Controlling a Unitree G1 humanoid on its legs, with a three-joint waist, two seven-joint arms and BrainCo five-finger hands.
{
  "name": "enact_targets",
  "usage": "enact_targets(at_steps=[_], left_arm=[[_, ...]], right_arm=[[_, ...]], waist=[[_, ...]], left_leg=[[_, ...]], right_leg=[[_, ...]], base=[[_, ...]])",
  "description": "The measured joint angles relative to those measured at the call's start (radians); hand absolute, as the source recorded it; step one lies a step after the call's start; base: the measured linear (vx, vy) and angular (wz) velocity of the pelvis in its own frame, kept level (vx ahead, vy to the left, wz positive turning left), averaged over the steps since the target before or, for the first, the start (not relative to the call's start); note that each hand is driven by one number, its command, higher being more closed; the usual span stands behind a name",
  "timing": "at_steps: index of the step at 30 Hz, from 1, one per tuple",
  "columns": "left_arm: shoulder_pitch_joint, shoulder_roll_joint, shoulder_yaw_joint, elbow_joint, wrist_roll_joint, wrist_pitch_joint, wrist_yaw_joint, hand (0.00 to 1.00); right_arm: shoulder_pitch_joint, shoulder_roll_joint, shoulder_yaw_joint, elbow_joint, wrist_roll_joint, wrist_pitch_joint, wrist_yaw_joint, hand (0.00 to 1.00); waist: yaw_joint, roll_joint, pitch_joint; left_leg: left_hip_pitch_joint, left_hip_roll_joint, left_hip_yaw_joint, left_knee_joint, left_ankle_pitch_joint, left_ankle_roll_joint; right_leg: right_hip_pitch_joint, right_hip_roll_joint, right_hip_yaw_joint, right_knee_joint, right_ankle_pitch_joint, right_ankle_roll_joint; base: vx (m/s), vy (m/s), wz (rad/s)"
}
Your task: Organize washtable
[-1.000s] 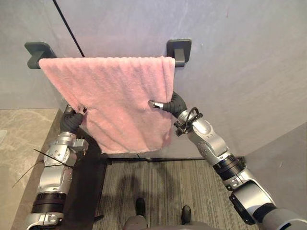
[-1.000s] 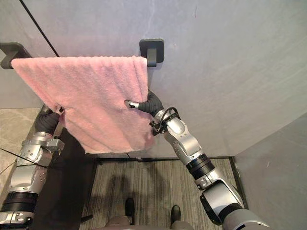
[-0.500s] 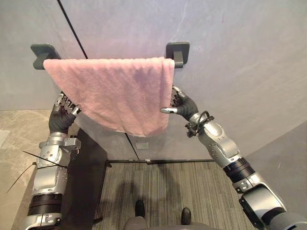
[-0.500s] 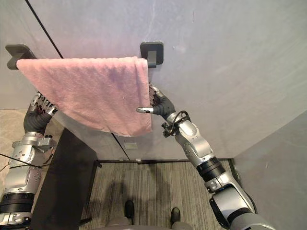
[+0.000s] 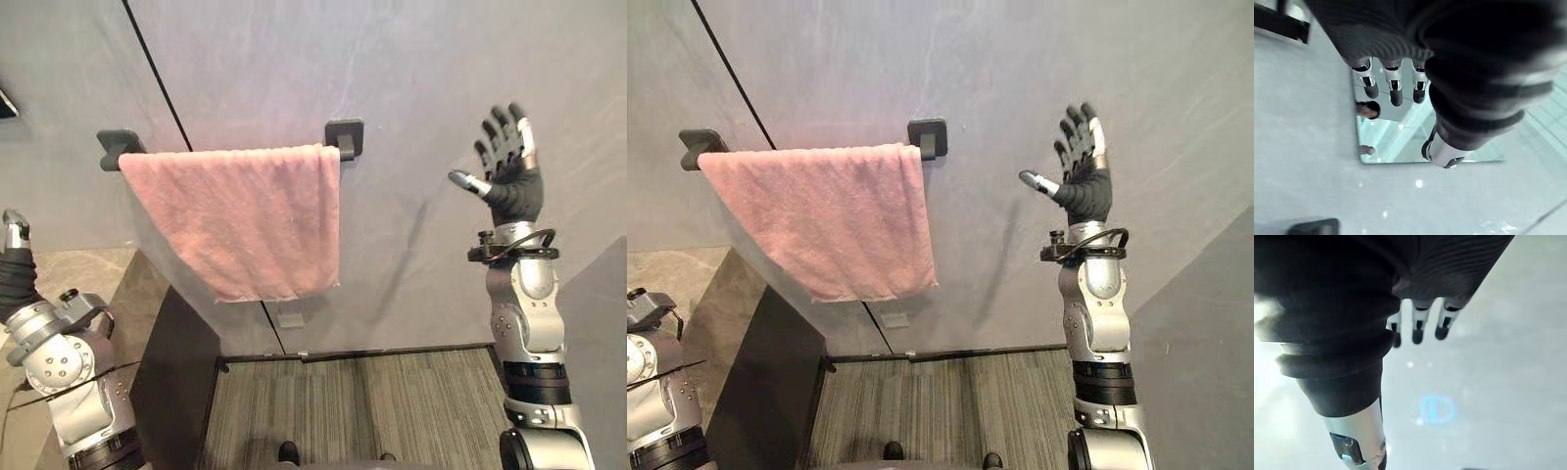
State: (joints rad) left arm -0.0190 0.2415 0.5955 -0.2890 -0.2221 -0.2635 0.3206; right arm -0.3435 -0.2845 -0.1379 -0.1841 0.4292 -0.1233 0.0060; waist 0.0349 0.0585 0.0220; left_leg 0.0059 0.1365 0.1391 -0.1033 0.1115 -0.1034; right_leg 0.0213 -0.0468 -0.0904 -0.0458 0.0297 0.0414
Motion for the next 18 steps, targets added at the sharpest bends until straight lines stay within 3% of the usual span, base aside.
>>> enact_targets(at_steps=[3,6,9,11,18], left_arm=[[0.001,0.001,-0.036,-0.024,-0.029,-0.013,-0.068,0.0],[0.002,0.003,-0.147,-0.049,-0.098,-0.023,-0.14,0.0],[0.001,0.025,-0.328,-0.063,-0.164,-0.026,-0.246,0.0],[-0.001,0.04,-0.435,-0.063,-0.174,-0.023,-0.308,0.0],[0.001,0.034,-0.525,0.033,-0.329,-0.002,-0.385,0.0]], right_arm=[[-0.002,0.004,0.057,-0.06,0.129,-0.049,0.082,0.0],[-0.02,0.004,0.191,-0.072,0.197,-0.058,0.148,0.0],[-0.086,0.017,0.411,-0.026,0.245,-0.027,0.22,0.0],[-0.174,0.054,0.575,0.055,0.272,0.02,0.265,0.0],[-0.316,0.123,0.762,0.25,0.303,0.069,0.306,0.0]], waist=[[0.0,0.0,-0.022],[0.0,-0.004,-0.033],[0.0,-0.006,-0.038],[-0.001,-0.006,-0.038],[0.01,-0.007,-0.039]], left_leg=[[0.002,-0.001,-0.003,0.0,-0.002,-0.003],[0.002,-0.001,-0.004,0.0,-0.004,-0.005],[0.0,-0.001,-0.005,0.0,-0.003,-0.005],[-0.001,-0.002,-0.01,0.0,0.0,0.0],[-0.001,-0.008,-0.011,0.001,0.001,0.0]], right_leg=[[0.011,-0.004,-0.007,-0.016,0.003,0.002],[0.014,-0.006,-0.014,-0.016,0.003,0.002],[0.014,-0.007,-0.016,-0.016,0.003,0.003],[0.013,-0.007,-0.016,-0.015,0.008,0.01],[0.012,-0.007,-0.018,-0.009,0.011,0.009]], base=[[-0.04,0.005,0.05],[-0.02,0.006,0.07],[0.0,0.0,0.0],[0.0,0.0,0.0],[0.01,-0.004,0.01]])
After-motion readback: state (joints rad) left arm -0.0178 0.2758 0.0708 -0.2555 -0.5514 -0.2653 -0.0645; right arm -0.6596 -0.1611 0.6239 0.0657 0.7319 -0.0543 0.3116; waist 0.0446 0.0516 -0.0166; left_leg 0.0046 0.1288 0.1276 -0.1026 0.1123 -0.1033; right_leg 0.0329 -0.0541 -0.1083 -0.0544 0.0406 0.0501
